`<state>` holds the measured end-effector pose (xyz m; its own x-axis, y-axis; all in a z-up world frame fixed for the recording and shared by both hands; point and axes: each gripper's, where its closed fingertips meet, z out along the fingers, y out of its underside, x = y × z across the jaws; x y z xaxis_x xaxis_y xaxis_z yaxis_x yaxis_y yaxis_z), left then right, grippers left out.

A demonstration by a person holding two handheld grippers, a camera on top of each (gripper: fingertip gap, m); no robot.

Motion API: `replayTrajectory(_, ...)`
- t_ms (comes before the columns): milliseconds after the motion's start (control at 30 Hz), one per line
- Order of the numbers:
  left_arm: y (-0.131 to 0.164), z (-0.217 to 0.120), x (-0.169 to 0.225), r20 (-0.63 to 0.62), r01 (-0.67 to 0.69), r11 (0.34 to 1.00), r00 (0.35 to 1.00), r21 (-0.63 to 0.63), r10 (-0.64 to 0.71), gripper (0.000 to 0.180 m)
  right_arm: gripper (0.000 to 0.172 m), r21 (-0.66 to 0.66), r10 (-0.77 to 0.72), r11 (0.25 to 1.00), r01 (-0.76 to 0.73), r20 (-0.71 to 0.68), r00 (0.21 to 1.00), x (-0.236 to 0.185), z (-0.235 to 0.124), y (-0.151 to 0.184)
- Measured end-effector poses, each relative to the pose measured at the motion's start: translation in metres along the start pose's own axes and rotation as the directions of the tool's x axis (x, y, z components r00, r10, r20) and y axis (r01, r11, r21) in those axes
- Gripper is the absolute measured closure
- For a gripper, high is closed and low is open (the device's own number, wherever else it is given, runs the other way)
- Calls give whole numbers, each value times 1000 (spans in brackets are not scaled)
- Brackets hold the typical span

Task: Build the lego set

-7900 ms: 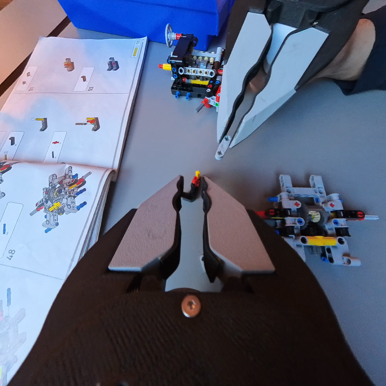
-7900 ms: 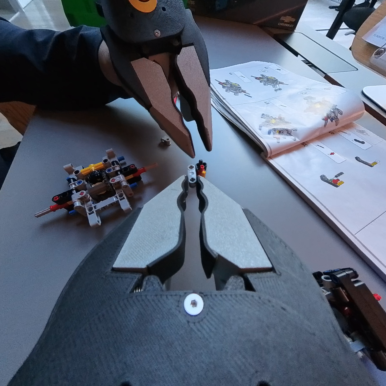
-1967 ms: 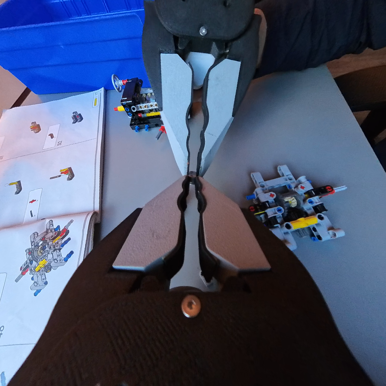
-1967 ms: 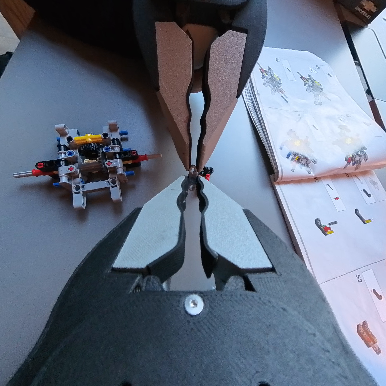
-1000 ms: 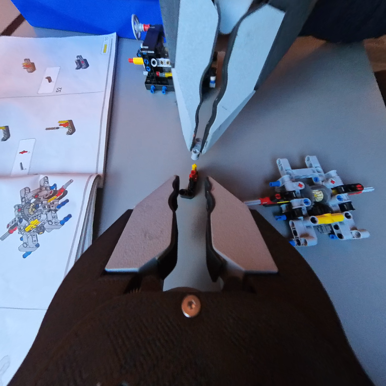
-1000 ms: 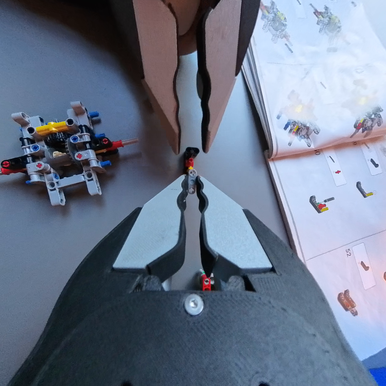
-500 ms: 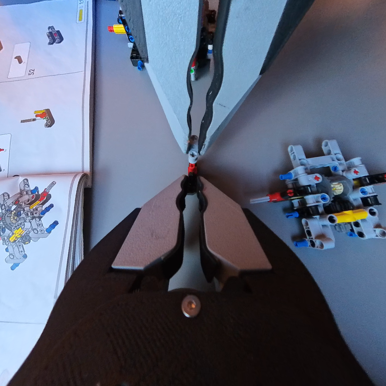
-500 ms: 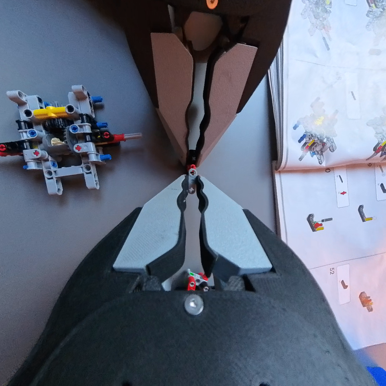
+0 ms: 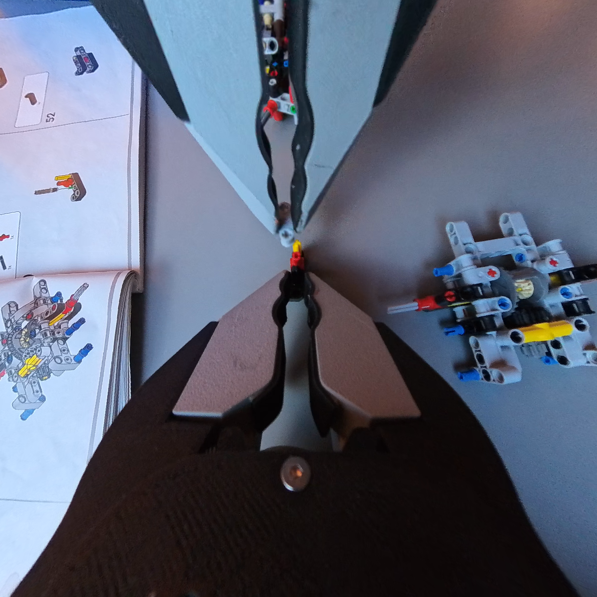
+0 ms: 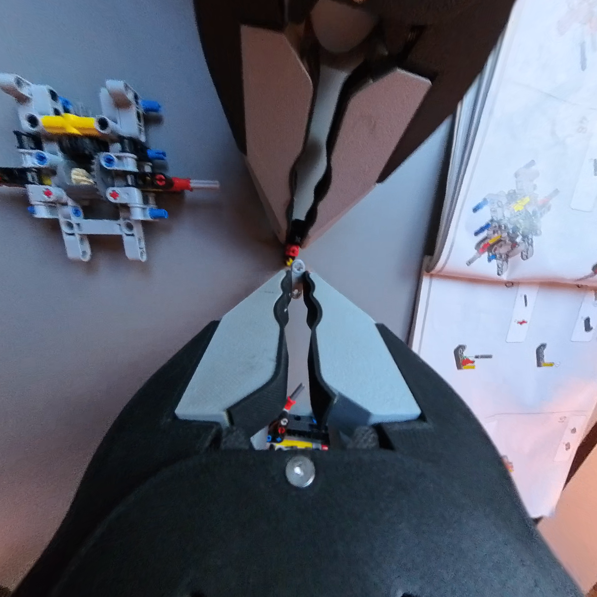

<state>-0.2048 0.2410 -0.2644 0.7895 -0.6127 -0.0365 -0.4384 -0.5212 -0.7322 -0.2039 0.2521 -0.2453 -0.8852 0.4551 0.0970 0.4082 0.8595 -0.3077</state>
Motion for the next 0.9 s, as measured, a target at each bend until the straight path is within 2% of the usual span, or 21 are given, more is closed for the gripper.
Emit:
replayTrajectory(133, 0, 0, 0, 2, 0, 1000, 1000, 0, 0, 175, 168, 19, 37, 999, -36, -12, 999, -2, 2, 8)
replayTrajectory(400, 0, 0, 0, 2, 2, 1000, 1000, 1, -2, 175, 168, 70, 40, 997, -37, -41, 998, -3, -2, 1)
replayTrajectory(667, 0, 0, 0, 1, 4, 1000, 1000, 1, -4, 175, 167, 48, 20, 999, -19, -19, 1000, -4, 1, -1)
replayTrajectory(900, 0, 0, 0, -3, 10, 1000, 1000, 0, -10, 175, 167, -32, -19, 999, 20, 24, 1000, -4, 3, 0)
